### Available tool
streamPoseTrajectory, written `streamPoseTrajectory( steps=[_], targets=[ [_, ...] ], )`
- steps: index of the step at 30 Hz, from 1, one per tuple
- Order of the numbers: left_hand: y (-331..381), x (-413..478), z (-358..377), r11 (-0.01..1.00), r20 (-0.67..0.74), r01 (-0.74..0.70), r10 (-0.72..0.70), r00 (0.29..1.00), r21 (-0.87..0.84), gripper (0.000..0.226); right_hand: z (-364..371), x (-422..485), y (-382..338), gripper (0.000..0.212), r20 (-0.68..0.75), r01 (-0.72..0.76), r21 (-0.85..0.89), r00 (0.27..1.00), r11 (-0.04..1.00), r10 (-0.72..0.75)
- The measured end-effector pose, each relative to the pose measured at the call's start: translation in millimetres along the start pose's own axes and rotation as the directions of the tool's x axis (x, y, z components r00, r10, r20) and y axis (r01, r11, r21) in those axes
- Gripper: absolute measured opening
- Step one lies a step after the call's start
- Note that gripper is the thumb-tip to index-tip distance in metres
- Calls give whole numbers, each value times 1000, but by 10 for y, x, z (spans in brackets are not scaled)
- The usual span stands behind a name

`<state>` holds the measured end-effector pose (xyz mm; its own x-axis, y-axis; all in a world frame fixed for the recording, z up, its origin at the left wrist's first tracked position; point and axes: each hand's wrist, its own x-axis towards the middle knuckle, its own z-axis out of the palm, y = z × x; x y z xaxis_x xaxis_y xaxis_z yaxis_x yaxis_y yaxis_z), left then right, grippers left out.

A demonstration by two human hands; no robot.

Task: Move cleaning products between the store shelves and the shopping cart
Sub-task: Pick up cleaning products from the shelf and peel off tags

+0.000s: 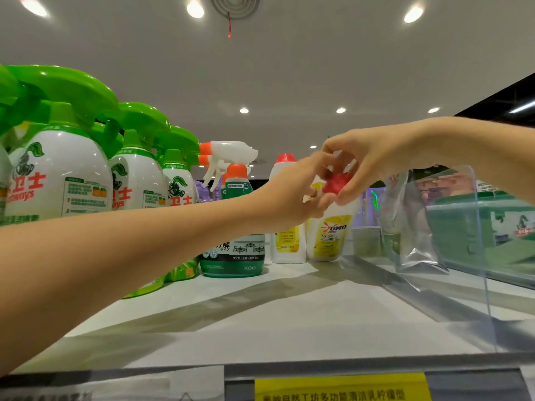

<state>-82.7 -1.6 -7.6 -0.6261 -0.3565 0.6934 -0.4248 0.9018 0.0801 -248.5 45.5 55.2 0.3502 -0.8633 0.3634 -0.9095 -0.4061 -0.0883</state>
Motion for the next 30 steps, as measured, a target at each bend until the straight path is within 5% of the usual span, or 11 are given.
streamPoseTrajectory(
  steps=[3, 7, 13, 20, 24, 30],
  targets=[
    [-29, 19, -20, 993, -52, 100, -96, 994, 68, 57, 12, 101, 132, 39, -149, -12, 106, 988, 994, 28],
    [-78, -66, 35, 909, 280, 63, -193, 940, 412, 49, 33, 300, 303, 30, -252, 26, 151, 968, 988, 13],
    [-56, -169, 153, 866, 544, -34, -282, 791, 498, 44, 99, 659, 299, 38, -358, -80, -114, 933, 990, 34],
    [-61, -239, 174, 852, 607, -52, -327, 724, 521, 48, 237, 1040, 316, 33, -381, -225, -270, 918, 936, 111],
    [-50, -245, 181, 842, 612, -46, -352, 708, 538, 47, 369, 1126, 420, 74, -308, -204, -259, 944, 944, 120],
    [-27, -256, 180, 842, 599, -26, -360, 715, 538, 49, 456, 1136, 541, 82, -253, -149, -198, 963, 969, 96]
  ],
)
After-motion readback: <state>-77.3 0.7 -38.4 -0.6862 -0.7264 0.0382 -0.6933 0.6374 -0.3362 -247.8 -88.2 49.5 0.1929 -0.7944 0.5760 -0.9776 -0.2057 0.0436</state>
